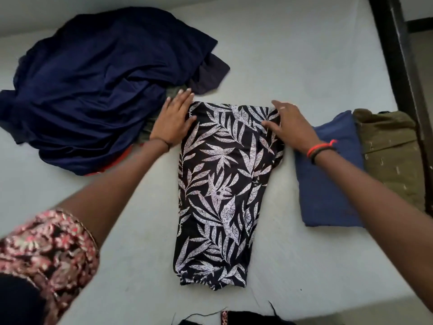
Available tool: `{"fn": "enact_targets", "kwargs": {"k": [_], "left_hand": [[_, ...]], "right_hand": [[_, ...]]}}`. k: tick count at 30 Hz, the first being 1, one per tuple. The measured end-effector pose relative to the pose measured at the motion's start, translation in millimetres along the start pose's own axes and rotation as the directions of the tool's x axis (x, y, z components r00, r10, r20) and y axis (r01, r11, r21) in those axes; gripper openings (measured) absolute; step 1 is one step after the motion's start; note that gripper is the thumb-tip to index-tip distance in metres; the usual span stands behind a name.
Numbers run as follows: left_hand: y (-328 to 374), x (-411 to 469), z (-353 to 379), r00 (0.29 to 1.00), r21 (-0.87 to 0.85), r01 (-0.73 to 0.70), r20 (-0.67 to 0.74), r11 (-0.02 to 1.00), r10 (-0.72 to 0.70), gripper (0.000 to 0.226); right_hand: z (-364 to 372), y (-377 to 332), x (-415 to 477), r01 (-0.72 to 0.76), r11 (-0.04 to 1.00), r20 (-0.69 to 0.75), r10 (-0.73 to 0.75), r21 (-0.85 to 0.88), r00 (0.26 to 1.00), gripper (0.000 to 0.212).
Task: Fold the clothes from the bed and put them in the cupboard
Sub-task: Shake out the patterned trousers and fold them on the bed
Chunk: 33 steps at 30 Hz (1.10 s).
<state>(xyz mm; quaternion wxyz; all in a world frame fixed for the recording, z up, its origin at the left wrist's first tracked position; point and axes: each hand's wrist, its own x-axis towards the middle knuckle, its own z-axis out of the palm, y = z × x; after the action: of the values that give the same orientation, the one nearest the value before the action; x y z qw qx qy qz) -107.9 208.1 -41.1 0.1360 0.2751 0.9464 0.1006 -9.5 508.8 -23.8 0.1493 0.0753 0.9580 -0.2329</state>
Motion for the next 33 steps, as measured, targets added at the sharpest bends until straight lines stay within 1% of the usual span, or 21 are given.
{"fn": "enact_targets", "kwargs": {"k": [1,3,6,8,9,12,14,16,18,19,21,23,24,25,27,28,29,30,31,32,33], "left_hand": [[-2.9,15.2,-10.6,0.995,0.000,-0.069,0.070,0.998,0.069,0.062],[-3.0,40.1,-26.1,0.964,0.011,-0.171,0.210,0.985,0.165,0.068],[3.5,58.8,-35.9,0.927,0.093,-0.214,0.334,0.972,0.172,0.068],[6.2,64.9,-40.2,0.916,0.136,-0.217,0.371,0.967,0.154,0.058],[7.1,66.4,-42.9,0.912,0.156,-0.219,0.385,0.963,0.146,0.052],[6.5,62.0,-51.6,0.916,0.133,-0.230,0.363,0.964,0.169,0.042],[4.7,46.8,-60.4,0.925,0.071,-0.268,0.296,0.961,0.236,0.037],[-0.3,22.7,-67.8,0.915,0.014,-0.376,0.163,0.926,0.369,0.031],[-6.1,-9.5,-74.0,0.878,0.013,-0.477,0.045,0.879,0.476,0.030],[-8.0,-28.2,-76.9,0.868,0.010,-0.497,0.015,0.868,0.496,0.030],[-8.9,-65.4,-76.1,0.864,0.002,-0.504,-0.008,0.864,0.504,0.026],[-5.3,-101.9,-69.9,0.855,-0.019,-0.518,0.006,0.855,0.519,0.028],[-2.7,-121.8,-64.2,0.846,-0.026,-0.532,0.028,0.846,0.533,0.029],[-1.0,-140.9,-55.5,0.834,-0.033,-0.547,0.066,0.837,0.547,0.028],[-0.1,-175.6,-35.8,0.820,-0.054,-0.541,0.190,0.839,0.541,0.027],[-1.0,-186.8,-26.9,0.822,-0.070,-0.517,0.237,0.853,0.517,0.029],[-1.8,-193.2,-19.2,0.835,-0.091,-0.487,0.241,0.869,0.494,0.030],[-2.0,-193.4,-13.7,0.855,-0.115,-0.458,0.212,0.881,0.473,0.031],[0.6,-189.1,-9.2,0.877,-0.133,-0.431,0.171,0.892,0.449,0.032],[5.3,-181.3,-5.5,0.899,-0.139,-0.404,0.121,0.904,0.420,0.031],[11.8,-171.2,-2.1,0.922,-0.143,-0.368,0.070,0.919,0.380,0.033]], "right_hand": [[-10.6,1.8,11.8,-0.024,0.997,0.076,0.018,0.079,0.997,0.069],[-24.3,5.5,30.9,-0.099,0.984,0.197,0.069,0.147,0.978,0.066],[-30.7,8.3,45.4,-0.179,0.973,0.363,0.116,0.145,0.924,0.066],[-32.3,10.3,48.6,-0.140,0.982,0.402,0.077,0.128,0.912,0.063],[-34.8,10.9,48.2,-0.111,0.985,0.405,0.047,0.136,0.913,0.056],[-46.6,7.0,34.4,-0.071,0.967,0.388,-0.031,0.245,0.921,0.033],[-53.5,0.7,17.2,-0.044,0.958,0.331,-0.055,0.285,0.942,0.028],[-56.1,-7.3,-7.2,-0.006,0.959,0.264,-0.072,0.284,0.962,0.031],[-55.7,-14.5,-37.6,0.082,0.970,0.200,-0.129,0.229,0.971,0.045],[-54.0,-18.0,-54.9,0.157,0.967,0.178,-0.193,0.199,0.965,0.048],[-45.7,-24.8,-92.7,0.294,0.944,0.165,-0.317,0.150,0.934,0.046],[-29.5,-30.6,-128.9,0.383,0.919,0.160,-0.394,0.097,0.905,0.044],[-19.7,-33.4,-145.5,0.413,0.909,0.200,-0.416,0.059,0.887,0.045],[-10.7,-35.8,-158.1,0.414,0.910,0.281,-0.405,0.027,0.870,0.047],[1.0,-41.1,-176.5,0.336,0.941,0.482,-0.279,-0.033,0.830,0.052],[4.2,-42.4,-179.5,0.281,0.959,0.544,-0.213,-0.044,0.812,0.052],[6.3,-47.1,-180.0,0.214,0.976,0.551,-0.163,-0.029,0.818,0.050],[8.6,-53.7,-178.4,0.151,0.989,0.487,-0.134,0.006,0.863,0.047],[13.8,-60.4,-175.6,0.098,0.994,0.351,-0.108,0.045,0.930,0.043],[20.5,-69.1,-170.7,0.058,0.995,0.168,-0.070,0.075,0.983,0.039],[28.6,-79.7,-163.7,0.024,0.995,-0.005,-0.023,0.100,1.000,0.038]]}}
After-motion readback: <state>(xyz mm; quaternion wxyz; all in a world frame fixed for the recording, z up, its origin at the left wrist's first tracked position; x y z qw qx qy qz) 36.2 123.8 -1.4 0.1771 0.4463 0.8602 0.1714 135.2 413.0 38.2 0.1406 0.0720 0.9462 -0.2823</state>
